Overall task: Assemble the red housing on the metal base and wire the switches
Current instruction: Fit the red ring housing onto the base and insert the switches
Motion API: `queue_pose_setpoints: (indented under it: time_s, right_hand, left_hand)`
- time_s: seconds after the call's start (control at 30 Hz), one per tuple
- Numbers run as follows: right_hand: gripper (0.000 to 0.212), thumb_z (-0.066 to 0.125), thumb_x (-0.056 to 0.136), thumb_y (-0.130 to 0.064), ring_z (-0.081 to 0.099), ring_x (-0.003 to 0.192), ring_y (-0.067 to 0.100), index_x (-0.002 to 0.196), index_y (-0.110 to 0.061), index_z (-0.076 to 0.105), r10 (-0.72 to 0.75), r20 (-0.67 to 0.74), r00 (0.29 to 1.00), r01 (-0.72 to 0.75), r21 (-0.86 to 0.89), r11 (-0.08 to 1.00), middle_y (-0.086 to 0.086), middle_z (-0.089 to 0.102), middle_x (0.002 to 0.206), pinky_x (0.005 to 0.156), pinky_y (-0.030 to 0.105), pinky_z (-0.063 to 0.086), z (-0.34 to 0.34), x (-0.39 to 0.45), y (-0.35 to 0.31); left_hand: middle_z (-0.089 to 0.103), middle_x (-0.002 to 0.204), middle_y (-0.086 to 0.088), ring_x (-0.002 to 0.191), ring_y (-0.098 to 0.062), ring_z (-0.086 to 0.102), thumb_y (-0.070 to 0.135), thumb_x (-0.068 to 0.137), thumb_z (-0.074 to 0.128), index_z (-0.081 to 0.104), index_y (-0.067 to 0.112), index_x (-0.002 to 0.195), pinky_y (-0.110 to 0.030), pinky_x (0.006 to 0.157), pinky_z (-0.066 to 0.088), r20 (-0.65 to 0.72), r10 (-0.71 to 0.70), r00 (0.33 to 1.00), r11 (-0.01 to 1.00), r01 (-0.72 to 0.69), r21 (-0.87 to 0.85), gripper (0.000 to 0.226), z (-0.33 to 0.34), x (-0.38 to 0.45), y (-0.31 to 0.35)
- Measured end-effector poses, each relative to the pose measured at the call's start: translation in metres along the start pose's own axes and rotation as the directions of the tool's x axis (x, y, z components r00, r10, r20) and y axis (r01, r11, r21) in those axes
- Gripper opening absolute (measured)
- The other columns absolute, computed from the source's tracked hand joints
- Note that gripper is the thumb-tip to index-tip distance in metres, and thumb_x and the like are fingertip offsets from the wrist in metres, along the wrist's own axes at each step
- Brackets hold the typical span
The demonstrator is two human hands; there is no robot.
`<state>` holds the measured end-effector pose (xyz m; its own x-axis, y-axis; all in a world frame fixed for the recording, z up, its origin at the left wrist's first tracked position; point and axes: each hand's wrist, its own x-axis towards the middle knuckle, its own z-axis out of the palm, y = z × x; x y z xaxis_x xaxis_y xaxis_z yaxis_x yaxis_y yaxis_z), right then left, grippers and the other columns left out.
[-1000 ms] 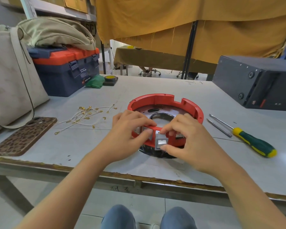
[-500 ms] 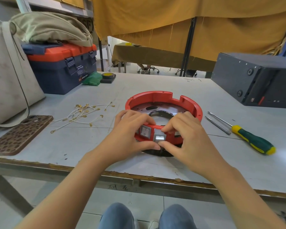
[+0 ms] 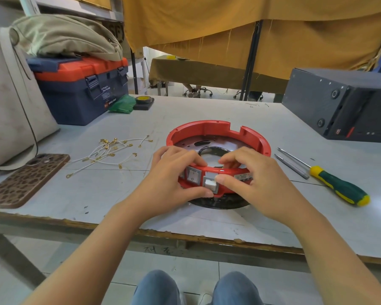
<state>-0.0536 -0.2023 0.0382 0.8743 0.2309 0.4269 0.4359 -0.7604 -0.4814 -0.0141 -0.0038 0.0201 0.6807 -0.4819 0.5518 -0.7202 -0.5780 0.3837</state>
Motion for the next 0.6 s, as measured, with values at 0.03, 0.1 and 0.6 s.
queue_pose_setpoints:
  time_s: [0.03,0.1,0.6]
  right_hand:
    - [0.023,0.055,0.081,-0.05,0.05,0.096,-0.005,0.1,-0.036,0.058,-0.001,0.021,1.0,0.001,-0.007,1.0,-0.025,0.055,0.095,0.08,0.014,0.042,-0.0015,0.0011,0.0003]
    - [0.025,0.057,0.083,-0.046,0.053,0.093,-0.003,0.1,-0.03,0.065,-0.007,0.033,0.999,0.007,-0.007,1.0,-0.02,0.06,0.093,0.079,0.014,0.043,-0.0032,0.0022,0.0007]
    - [0.02,0.058,0.086,-0.036,0.053,0.086,0.005,0.095,-0.019,0.065,-0.054,-0.019,0.998,0.053,-0.032,0.998,-0.012,0.06,0.087,0.078,0.025,0.045,0.0024,0.0028,0.0005]
  left_hand:
    - [0.046,0.1,0.028,0.11,0.014,0.029,0.059,0.066,0.066,0.054,0.035,0.099,-0.026,0.104,0.019,-0.002,0.003,1.0,1.0,-0.003,0.006,0.044,-0.0001,-0.0001,0.0002]
    - [0.048,0.101,0.027,0.111,0.01,0.031,0.06,0.066,0.066,0.054,0.034,0.099,-0.026,0.104,0.02,-0.006,0.011,1.0,1.0,-0.011,0.01,0.044,-0.0003,-0.0003,0.0002]
    - [0.045,0.09,0.029,0.104,0.021,0.029,0.066,0.062,0.063,0.061,0.025,0.095,-0.021,0.099,0.019,-0.046,0.045,0.998,0.999,-0.045,0.003,0.053,0.0014,0.0032,-0.0002]
